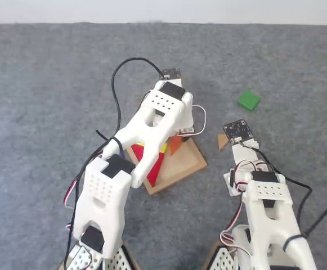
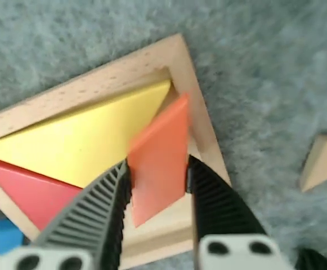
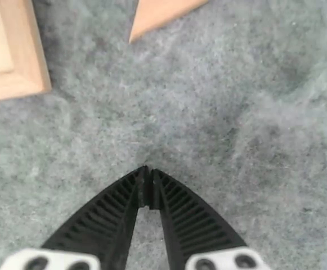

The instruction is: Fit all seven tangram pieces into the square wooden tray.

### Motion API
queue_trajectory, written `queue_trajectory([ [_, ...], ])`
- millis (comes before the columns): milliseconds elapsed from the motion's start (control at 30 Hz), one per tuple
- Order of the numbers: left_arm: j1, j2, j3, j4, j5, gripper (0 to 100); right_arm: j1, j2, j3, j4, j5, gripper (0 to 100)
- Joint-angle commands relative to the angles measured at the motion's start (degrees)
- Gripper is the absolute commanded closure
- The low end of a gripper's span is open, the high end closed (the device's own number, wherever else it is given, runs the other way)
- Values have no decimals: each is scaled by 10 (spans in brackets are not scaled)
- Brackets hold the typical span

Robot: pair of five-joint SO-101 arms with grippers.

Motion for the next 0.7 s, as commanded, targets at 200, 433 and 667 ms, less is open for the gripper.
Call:
queue_trajectory([
  [200, -1, -6, -26, -5, 8, 754, -5, -20, -1, -8, 4, 992],
  [433, -14, -11, -58, -6, -4, 754, -5, -20, -1, -8, 4, 992],
  [667, -34, -32, -211, 107, -189, 829, -5, -20, -1, -8, 4, 992],
])
